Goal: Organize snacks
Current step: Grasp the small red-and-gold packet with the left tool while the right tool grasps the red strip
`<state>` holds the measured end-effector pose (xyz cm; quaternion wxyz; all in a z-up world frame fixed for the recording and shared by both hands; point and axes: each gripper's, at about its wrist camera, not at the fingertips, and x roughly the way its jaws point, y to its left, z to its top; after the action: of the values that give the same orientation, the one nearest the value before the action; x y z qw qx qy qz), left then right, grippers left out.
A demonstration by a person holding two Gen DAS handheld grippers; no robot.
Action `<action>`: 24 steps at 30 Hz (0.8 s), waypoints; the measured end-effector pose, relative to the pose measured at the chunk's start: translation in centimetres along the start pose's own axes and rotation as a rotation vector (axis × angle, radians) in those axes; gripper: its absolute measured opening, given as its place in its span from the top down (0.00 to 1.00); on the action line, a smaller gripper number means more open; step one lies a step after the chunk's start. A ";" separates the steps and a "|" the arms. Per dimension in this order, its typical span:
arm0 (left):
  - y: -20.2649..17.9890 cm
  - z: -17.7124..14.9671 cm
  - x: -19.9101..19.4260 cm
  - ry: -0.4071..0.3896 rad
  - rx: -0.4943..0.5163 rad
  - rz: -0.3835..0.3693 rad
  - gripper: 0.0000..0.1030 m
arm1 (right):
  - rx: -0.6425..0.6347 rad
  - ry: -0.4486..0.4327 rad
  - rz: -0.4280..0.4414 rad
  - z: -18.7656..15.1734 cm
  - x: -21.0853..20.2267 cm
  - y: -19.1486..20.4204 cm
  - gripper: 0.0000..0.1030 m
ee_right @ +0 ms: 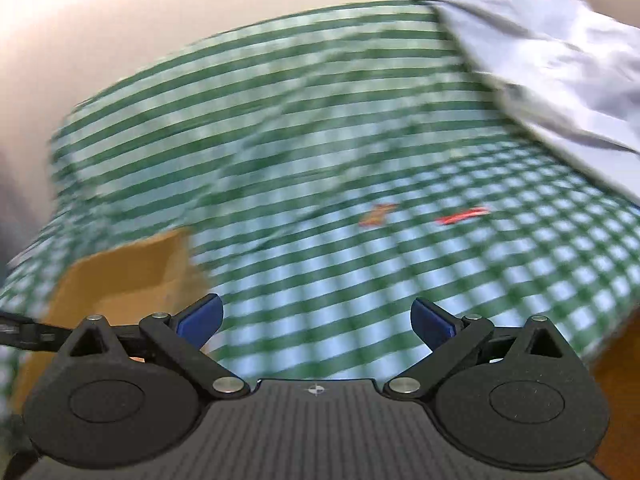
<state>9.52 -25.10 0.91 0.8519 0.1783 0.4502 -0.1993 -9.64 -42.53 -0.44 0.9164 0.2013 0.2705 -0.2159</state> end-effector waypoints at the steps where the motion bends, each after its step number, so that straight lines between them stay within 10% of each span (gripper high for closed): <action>1: -1.3 1.4 1.3 -0.007 0.023 -0.012 0.00 | 0.025 0.000 -0.030 0.6 1.1 -1.7 0.03; 11: -14.2 13.8 21.8 0.047 0.136 -0.136 0.00 | 0.235 -0.005 -0.298 4.7 19.2 -15.3 0.03; 24: -22.8 20.6 38.0 0.123 0.211 -0.215 0.00 | 0.018 0.030 -0.317 5.3 38.2 -18.7 0.00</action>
<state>32.02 -61.39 -22.89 0.7730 0.2295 0.4947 -0.3241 12.16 -71.44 -23.32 0.8648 0.1676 0.3107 -0.3570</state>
